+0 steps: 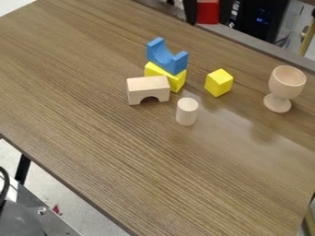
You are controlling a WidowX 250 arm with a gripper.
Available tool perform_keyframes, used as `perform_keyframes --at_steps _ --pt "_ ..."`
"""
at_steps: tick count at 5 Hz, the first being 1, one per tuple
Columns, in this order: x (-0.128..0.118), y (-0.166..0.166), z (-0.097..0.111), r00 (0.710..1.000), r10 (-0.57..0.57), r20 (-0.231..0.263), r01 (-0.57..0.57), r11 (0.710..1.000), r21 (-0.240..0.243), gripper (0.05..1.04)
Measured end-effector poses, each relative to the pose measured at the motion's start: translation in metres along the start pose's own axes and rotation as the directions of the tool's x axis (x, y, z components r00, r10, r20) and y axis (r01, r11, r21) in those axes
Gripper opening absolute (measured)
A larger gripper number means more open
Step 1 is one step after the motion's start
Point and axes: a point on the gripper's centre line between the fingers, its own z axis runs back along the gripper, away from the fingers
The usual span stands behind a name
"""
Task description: Put rectangle block above blue arch
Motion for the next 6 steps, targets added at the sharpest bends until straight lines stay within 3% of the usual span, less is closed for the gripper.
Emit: perform_keyframes --at_steps 1,3,4,6 --pt "0.001 -0.003 -0.011 0.975 0.221 -0.003 -0.221 0.975 0.036 0.589" --pt "0.007 -0.007 -0.003 0.856 0.517 0.0 -0.517 0.856 0.003 0.589" --pt "0.011 -0.005 -0.002 0.814 0.58 -0.014 -0.58 0.814 -0.017 0.589" --pt "0.036 0.011 -0.02 0.766 0.643 -0.014 -0.643 0.766 -0.028 0.589"
